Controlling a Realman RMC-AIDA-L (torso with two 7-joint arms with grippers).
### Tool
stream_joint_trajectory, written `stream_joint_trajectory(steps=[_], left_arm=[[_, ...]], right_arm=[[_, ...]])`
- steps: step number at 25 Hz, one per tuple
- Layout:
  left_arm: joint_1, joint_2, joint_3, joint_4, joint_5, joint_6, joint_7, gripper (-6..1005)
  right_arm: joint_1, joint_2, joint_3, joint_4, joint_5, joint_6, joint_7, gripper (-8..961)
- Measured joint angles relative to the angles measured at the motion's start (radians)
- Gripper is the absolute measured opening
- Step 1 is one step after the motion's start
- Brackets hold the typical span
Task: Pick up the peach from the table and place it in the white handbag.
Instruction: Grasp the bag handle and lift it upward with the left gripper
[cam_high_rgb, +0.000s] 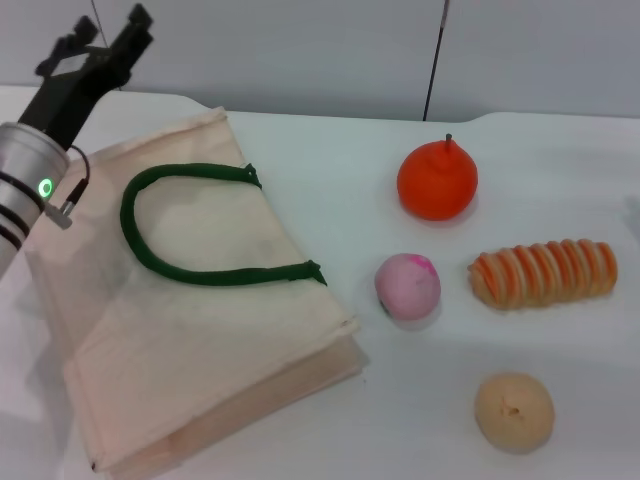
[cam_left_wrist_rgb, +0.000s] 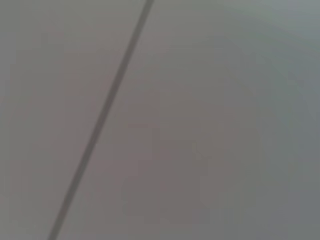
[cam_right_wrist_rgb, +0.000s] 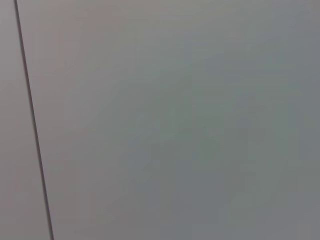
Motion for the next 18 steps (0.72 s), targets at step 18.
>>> stream_joint_trajectory(steps=[18], left_arm=[[-0.207, 0.054, 0.012, -0.776, 0.932, 0.293, -1.129, 866]], right_arm=[[-0.012, -0.003, 0.0, 0.0, 0.003, -0.003, 0.0, 896]])
